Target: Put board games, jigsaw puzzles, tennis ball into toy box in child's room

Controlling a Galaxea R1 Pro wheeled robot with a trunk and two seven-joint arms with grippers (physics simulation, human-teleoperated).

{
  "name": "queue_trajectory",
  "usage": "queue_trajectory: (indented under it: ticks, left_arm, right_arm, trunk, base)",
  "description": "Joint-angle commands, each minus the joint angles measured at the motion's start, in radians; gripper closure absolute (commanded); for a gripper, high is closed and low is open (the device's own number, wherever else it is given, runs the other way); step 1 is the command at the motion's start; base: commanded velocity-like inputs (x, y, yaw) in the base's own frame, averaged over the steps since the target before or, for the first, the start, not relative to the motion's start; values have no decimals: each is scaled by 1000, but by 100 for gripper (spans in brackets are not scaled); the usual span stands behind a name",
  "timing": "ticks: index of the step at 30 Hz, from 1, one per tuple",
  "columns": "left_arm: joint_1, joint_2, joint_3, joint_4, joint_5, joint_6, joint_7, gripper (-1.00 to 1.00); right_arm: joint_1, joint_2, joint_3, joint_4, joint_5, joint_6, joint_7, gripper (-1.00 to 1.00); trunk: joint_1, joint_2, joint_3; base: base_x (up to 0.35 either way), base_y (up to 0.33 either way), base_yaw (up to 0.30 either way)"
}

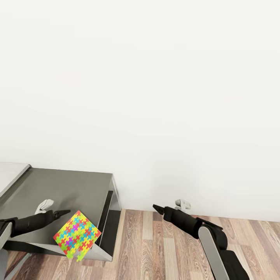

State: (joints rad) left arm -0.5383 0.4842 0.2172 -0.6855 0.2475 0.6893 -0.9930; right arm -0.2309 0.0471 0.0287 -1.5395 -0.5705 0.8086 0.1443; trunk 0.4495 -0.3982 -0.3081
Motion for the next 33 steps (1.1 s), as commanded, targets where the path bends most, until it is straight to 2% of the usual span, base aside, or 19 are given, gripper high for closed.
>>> queue_trajectory:
  ticks: [1,10,19,23,29,33]
  left_arm:
    - [-1,1,1,0,4,6,-4,-100]
    - [0,3,3,1,4,6,-12,-100]
    - [0,4,4,0,4,7,-14,-100]
    - [0,4,5,1,4,7,-18,-100]
    - [0,4,15,1,3,7,-65,-100]
    - [1,5,21,1,1,6,-127,-100]
  right_arm:
    - [-1,1,-1,-1,5,10,6,-100]
    - [-10,6,-3,-1,-10,77,34,-100]
    - [-13,6,-2,-1,-97,123,74,-100]
    - [-13,6,-2,0,-119,129,80,-100]
    - [-13,13,3,6,-154,135,84,-100]
    - [-14,18,26,15,-200,162,85,-100]
  trunk:
    - [1,-2,-2]
    - [1,-2,-2]
    - [1,-2,-2]
    - [1,-2,-2]
    - [1,-2,-2]
    - [1,-2,-2]
  base:
    - [0,0,0]
    - [0,0,0]
    - [0,0,0]
    - [0,0,0]
    - [0,0,0]
    - [0,0,0]
